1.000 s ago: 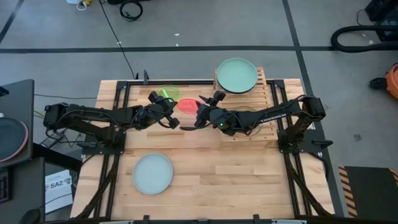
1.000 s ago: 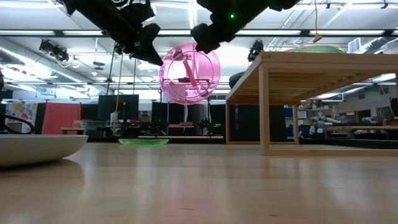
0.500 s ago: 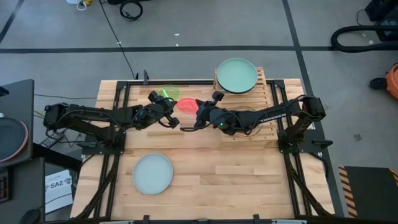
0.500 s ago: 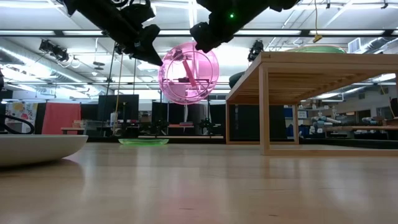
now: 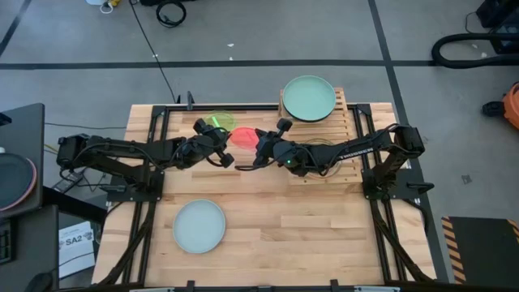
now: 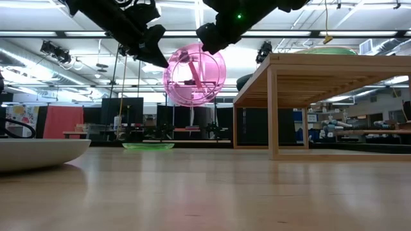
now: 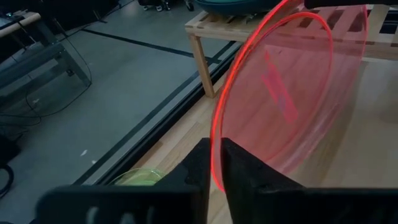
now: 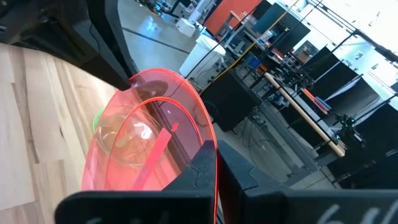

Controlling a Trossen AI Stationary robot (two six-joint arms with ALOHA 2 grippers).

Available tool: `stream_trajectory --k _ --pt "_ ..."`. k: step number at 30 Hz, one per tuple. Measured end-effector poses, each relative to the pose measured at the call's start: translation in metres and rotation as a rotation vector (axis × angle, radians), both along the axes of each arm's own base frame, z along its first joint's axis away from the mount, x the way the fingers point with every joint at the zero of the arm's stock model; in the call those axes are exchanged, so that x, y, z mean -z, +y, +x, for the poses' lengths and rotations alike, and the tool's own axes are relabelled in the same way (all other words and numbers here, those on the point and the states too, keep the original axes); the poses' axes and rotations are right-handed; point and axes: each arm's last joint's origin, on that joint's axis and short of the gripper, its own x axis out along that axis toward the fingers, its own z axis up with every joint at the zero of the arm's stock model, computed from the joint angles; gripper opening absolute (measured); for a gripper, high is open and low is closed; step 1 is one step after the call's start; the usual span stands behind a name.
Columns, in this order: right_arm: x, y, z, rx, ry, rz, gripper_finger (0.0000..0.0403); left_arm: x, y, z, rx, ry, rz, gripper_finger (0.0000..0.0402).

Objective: Place and stack plates onto a shelf
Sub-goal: Stack the light pink plate on top of the light orange plate on the shelf

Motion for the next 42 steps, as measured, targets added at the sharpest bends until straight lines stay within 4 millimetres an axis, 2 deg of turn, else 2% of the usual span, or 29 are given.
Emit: stream_trajectory --k 6,11,15,18,25,32,38,42 --pt "-0.001 -0.001 -0.001 0.044 -0.002 -0.013 0.0007 0.0 0.0 0.0 0.002 0.001 -0.001 0.0099" --pt "-0.007 -0.003 -0.003 0.128 0.026 -0.094 0.0007 0.0 0.0 0.0 0.001 0.0 -0.002 0.0132" --pt "-0.02 -0.008 -0.009 0.18 0.022 -0.136 0.0007 0.0 0.0 0.0 0.001 -0.011 -0.016 0.0142" --pt "-0.038 -0.014 -0.02 0.204 -0.022 -0.134 0.0007 0.0 -0.001 0.0 0.02 -0.013 -0.028 0.0142" --pt "-0.089 -0.021 -0.057 0.24 -0.18 -0.114 0.0006 0.001 -0.001 0.001 0.05 -0.014 -0.045 0.0142" --pt "-0.136 -0.021 -0.109 0.217 -0.438 -0.007 0.0006 0.001 -0.001 0.001 0.052 -0.011 -0.043 0.0142" --pt "-0.149 -0.025 -0.146 -0.051 -0.571 0.243 0.0006 0.001 -0.001 0.001 0.053 -0.01 -0.042 0.0142" --pt "-0.148 -0.029 -0.173 -0.115 -0.556 0.413 0.0006 0.001 -0.001 0.001 0.053 -0.009 -0.042 0.0142"
